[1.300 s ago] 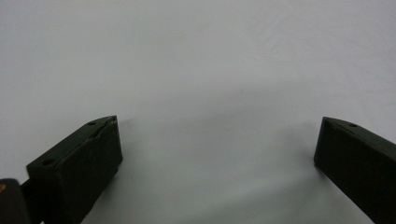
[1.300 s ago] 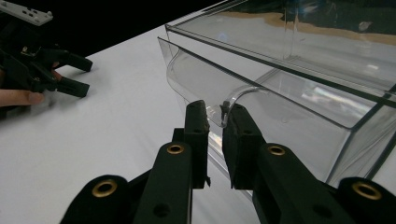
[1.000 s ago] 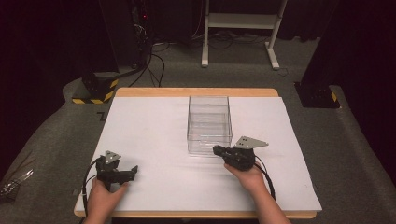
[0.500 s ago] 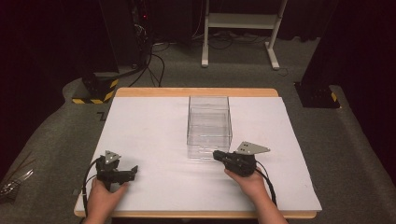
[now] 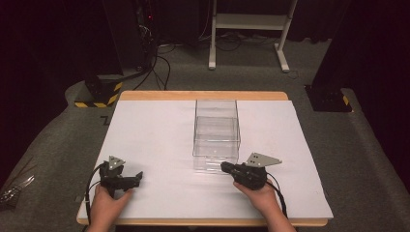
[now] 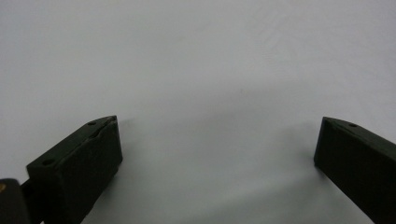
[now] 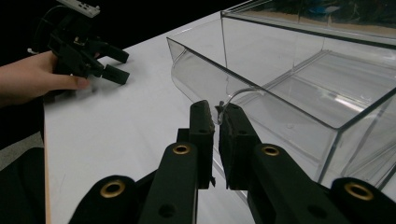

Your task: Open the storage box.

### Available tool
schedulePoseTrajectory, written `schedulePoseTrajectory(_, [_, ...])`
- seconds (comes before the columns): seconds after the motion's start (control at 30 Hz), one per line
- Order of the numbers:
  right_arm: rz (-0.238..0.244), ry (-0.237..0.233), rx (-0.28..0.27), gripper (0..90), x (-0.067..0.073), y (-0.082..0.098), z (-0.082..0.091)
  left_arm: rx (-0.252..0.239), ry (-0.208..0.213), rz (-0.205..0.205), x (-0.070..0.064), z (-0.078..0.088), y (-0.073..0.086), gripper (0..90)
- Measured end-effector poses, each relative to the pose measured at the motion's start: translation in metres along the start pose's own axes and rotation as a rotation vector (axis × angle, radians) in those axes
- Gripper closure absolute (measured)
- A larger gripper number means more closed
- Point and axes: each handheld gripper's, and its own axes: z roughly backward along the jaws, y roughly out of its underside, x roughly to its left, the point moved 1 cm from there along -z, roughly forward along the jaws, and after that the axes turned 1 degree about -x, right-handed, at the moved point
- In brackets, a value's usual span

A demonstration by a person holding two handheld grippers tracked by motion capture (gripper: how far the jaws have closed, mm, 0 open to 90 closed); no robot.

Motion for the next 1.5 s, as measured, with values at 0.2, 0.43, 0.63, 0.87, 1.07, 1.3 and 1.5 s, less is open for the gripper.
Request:
schedulePoseTrajectory(0.2, [0.002,-0.013,0.005,84.3,0.007,0.003,0.006,0.0,0.0,0.0,0.0,0.0,0.0,1.0])
schedulePoseTrajectory(0.43, [0.008,-0.019,0.011,84.3,0.013,0.007,0.012,-0.001,-0.001,-0.001,0.0,0.0,0.0,1.0])
schedulePoseTrajectory(0.63, [0.0,-0.022,0.019,84.2,0.015,0.013,0.018,0.0,-0.001,-0.001,0.0,0.0,0.0,1.0])
schedulePoseTrajectory(0.87, [0.011,-0.038,0.028,84.4,0.022,0.016,0.024,-0.001,-0.002,0.0,0.0,0.0,0.0,1.0])
schedulePoseTrajectory(1.07, [0.018,-0.052,0.034,84.5,0.027,0.02,0.03,-0.001,-0.003,-0.004,0.0,0.0,0.0,1.1])
schedulePoseTrajectory(1.3, [0.022,-0.058,0.041,84.4,0.031,0.025,0.036,-0.001,-0.003,-0.004,0.0,0.0,0.0,1.1])
schedulePoseTrajectory(1.5, [0.024,-0.07,0.047,84.4,0.034,0.029,0.038,-0.001,-0.003,-0.004,0.0,0.0,0.0,1.1])
